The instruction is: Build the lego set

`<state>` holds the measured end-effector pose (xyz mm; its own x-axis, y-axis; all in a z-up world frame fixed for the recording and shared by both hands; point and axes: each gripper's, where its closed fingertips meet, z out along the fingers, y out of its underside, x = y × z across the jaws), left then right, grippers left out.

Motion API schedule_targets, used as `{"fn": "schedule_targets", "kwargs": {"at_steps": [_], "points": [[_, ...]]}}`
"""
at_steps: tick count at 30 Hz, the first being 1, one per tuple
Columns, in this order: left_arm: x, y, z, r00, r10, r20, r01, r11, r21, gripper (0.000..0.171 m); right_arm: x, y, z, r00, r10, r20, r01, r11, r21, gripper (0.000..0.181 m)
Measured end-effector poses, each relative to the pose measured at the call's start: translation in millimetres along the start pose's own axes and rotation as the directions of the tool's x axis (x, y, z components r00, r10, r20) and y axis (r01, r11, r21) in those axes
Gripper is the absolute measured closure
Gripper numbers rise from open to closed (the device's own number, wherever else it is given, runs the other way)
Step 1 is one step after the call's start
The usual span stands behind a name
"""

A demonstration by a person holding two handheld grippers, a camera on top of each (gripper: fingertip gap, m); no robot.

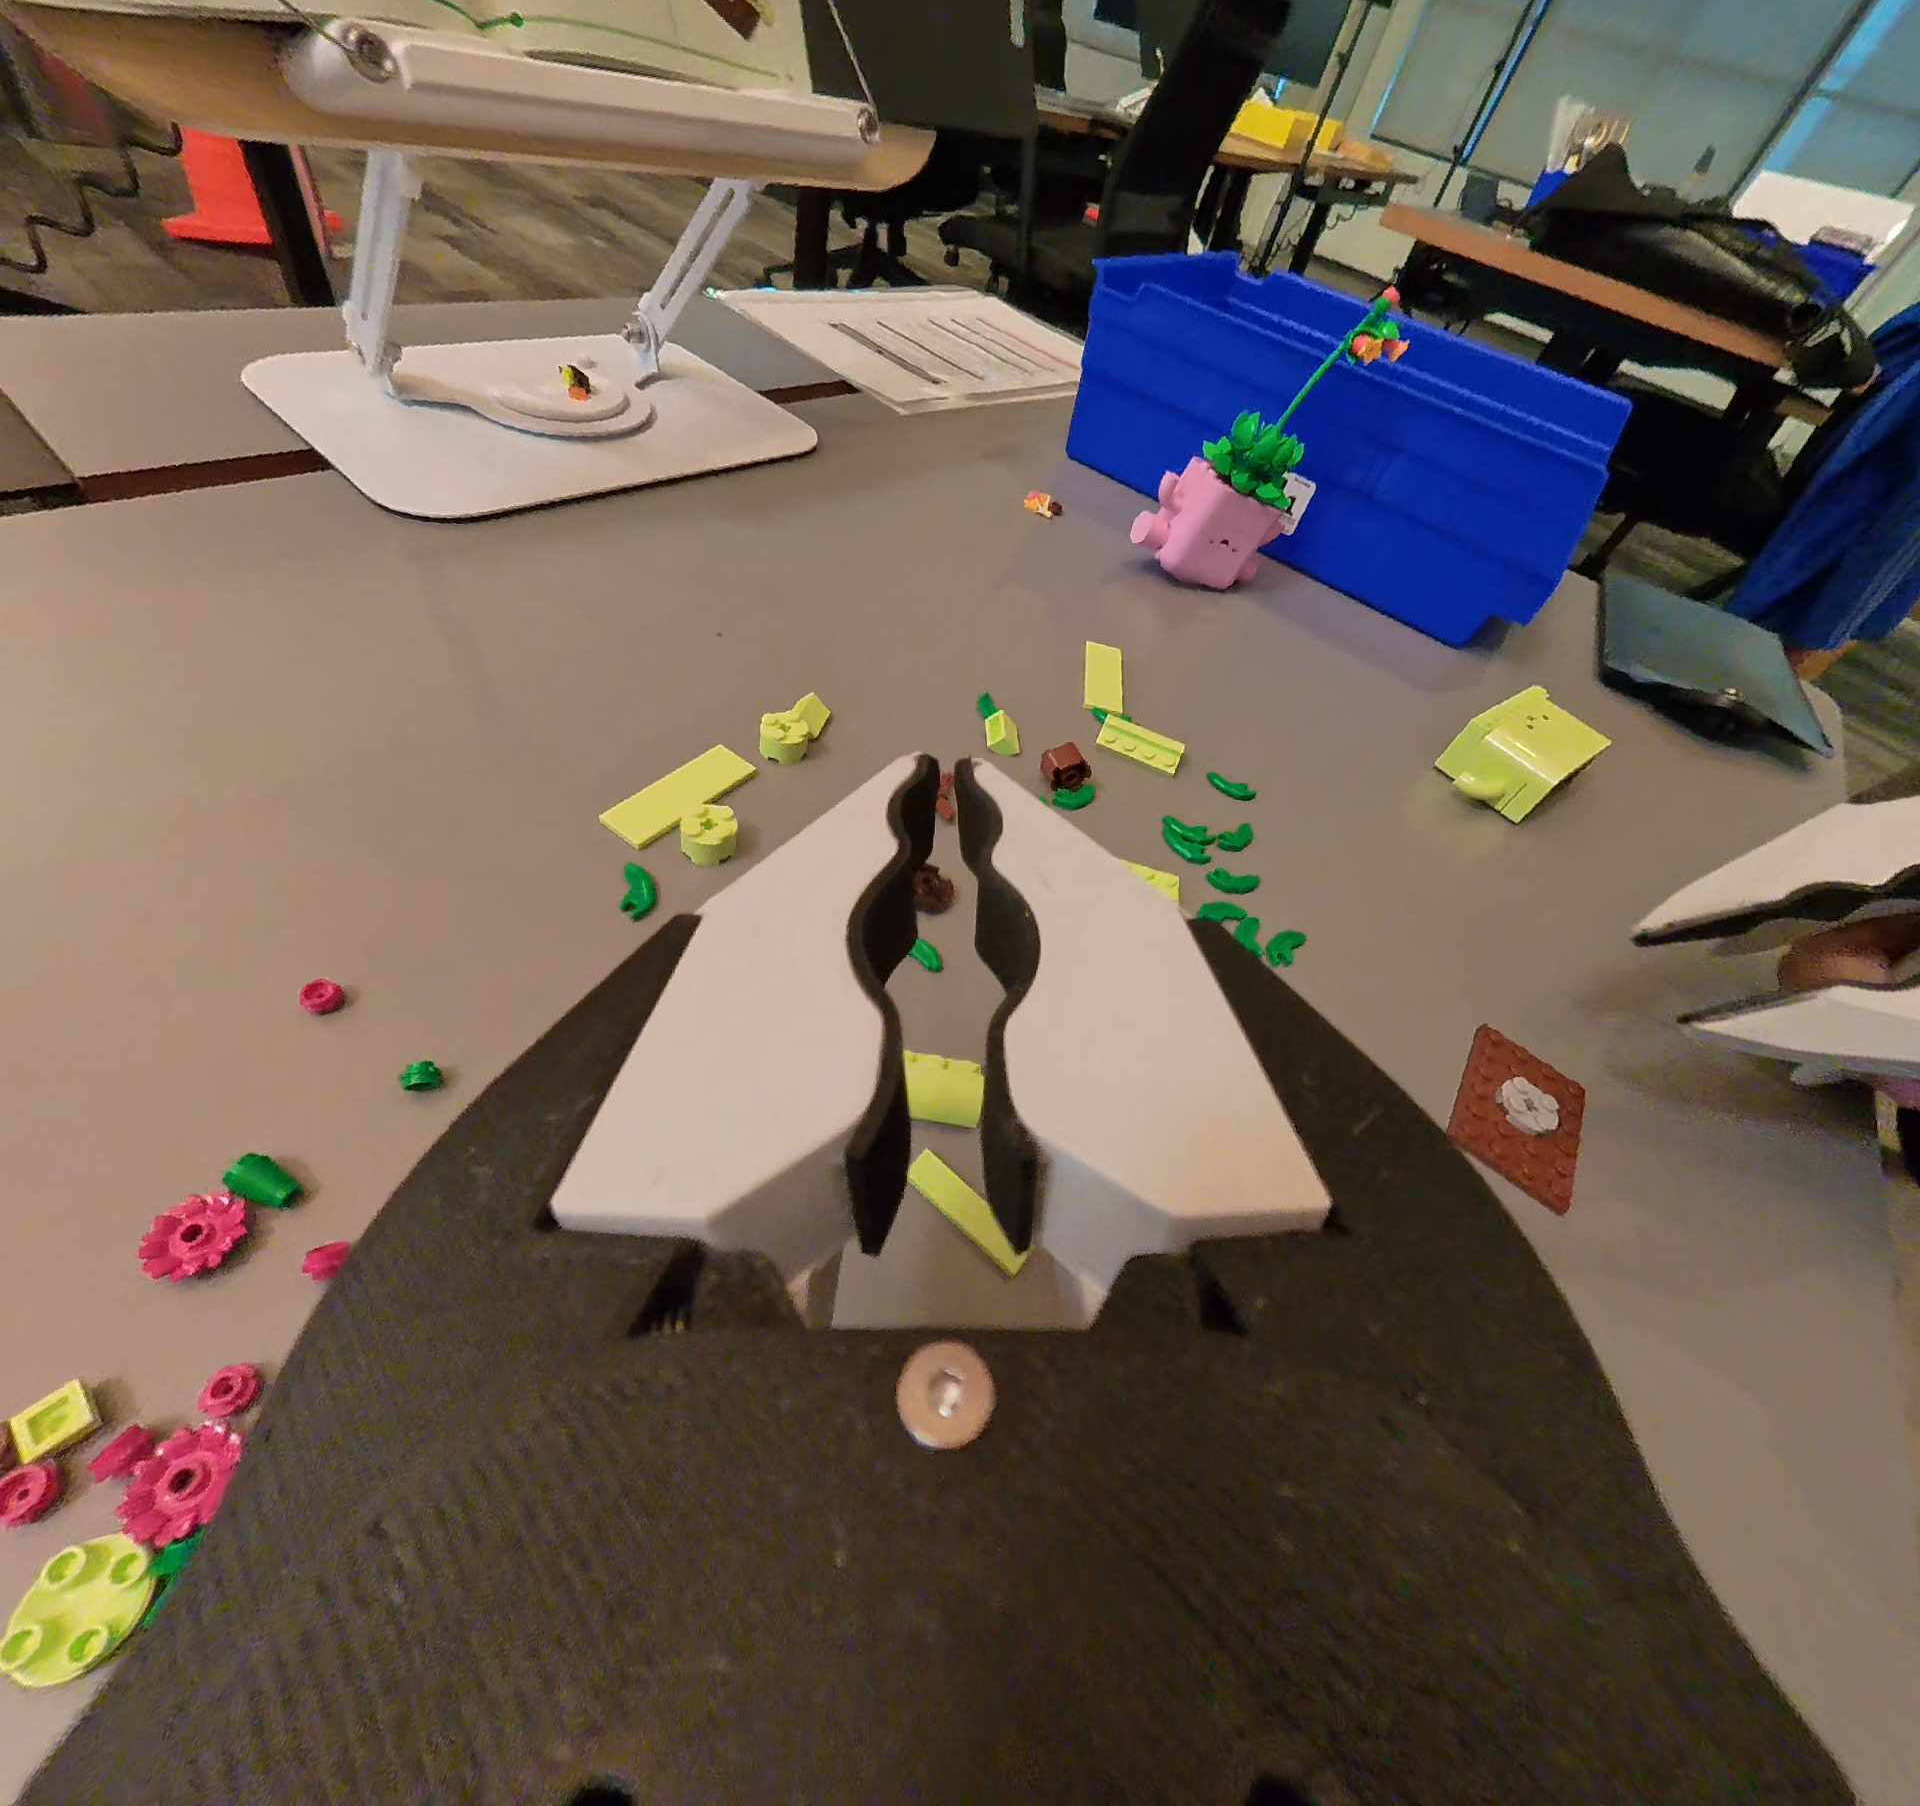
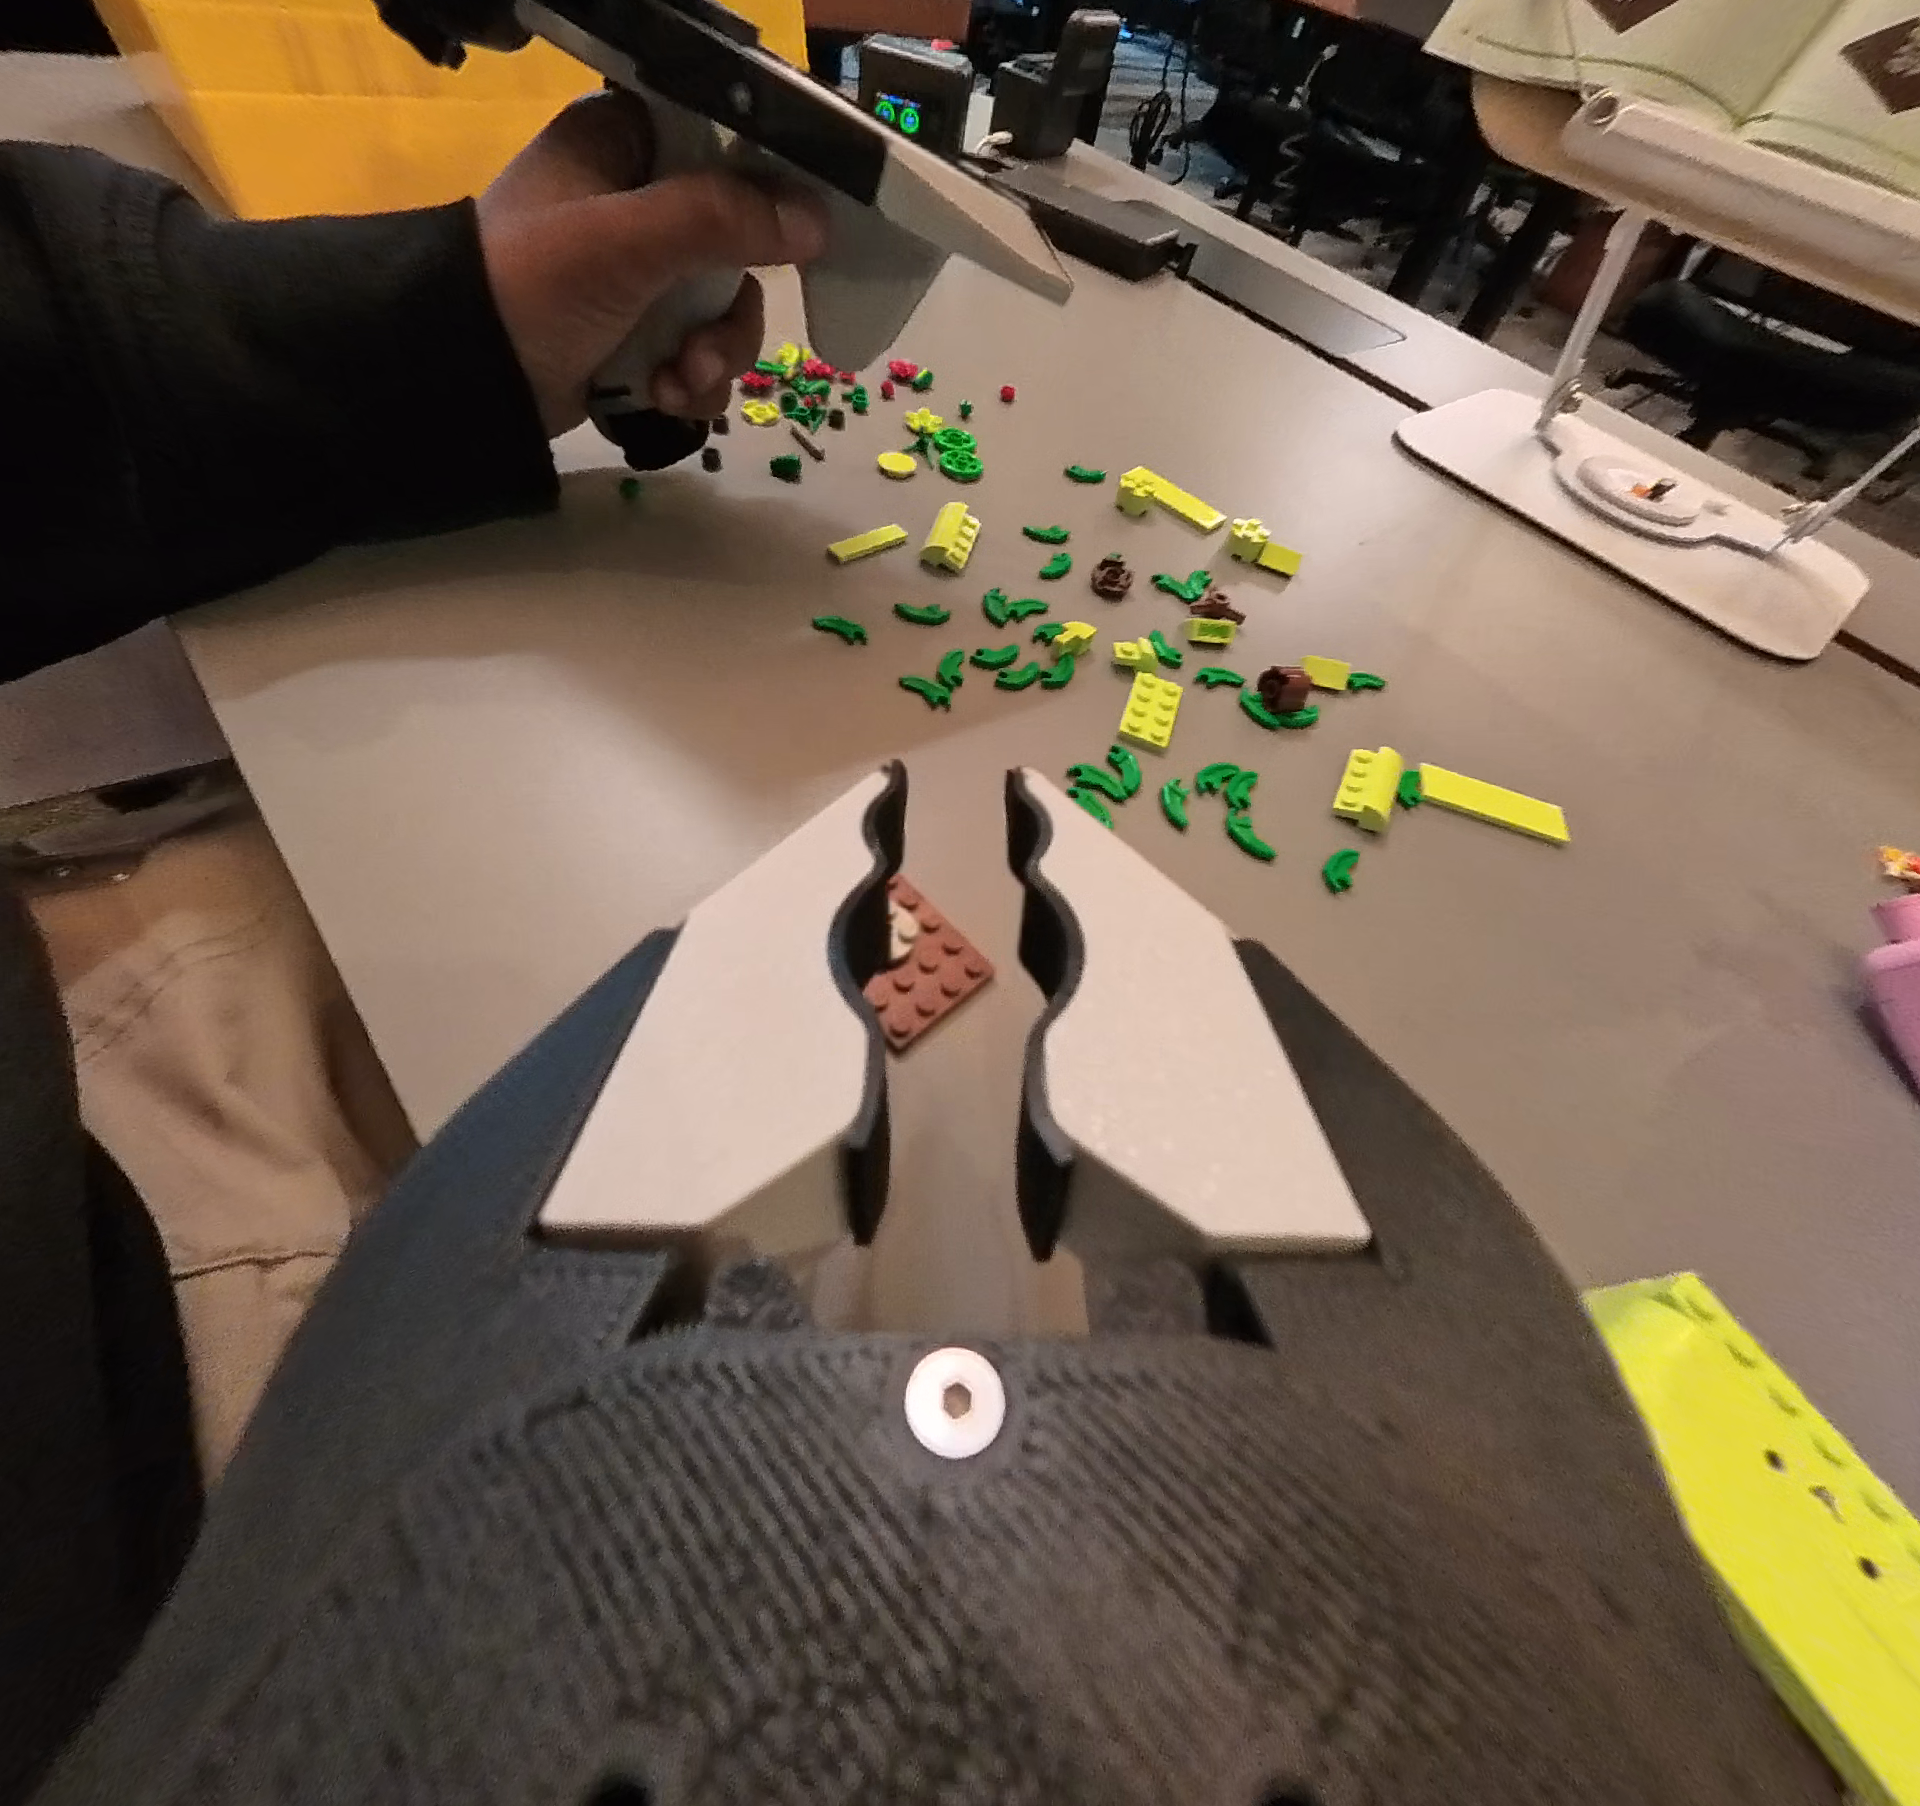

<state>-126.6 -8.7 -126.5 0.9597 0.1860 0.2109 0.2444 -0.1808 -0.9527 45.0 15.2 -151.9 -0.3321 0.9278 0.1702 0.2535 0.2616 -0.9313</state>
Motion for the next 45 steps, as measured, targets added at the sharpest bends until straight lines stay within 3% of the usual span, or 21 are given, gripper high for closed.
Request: {"fn": "schedule_targets", "kwargs": {"at_steps": [7,20,32,45], "points": [[2,-5,-2,1.000,-0.019,-0.021,0.020,0.999,0.028,0.171,14,4,6,0.999,-0.016,-0.034,0.015,1.000,-0.025,0.165],[0,-4,-5,0.997,-0.059,-0.042,0.061,0.997,0.042,0.170,53,26,22,0.965,-0.196,-0.172,0.164,0.969,-0.183,0.176],[1,2,-1,0.998,-0.052,-0.044,0.053,0.998,0.016,0.169,70,23,26,0.970,-0.153,-0.187,0.124,0.979,-0.160,0.181],[2,4,1,0.998,-0.039,-0.040,0.039,0.999,0.008,0.169,67,31,34,0.948,-0.258,-0.188,0.213,0.949,-0.232,0.181]]}}
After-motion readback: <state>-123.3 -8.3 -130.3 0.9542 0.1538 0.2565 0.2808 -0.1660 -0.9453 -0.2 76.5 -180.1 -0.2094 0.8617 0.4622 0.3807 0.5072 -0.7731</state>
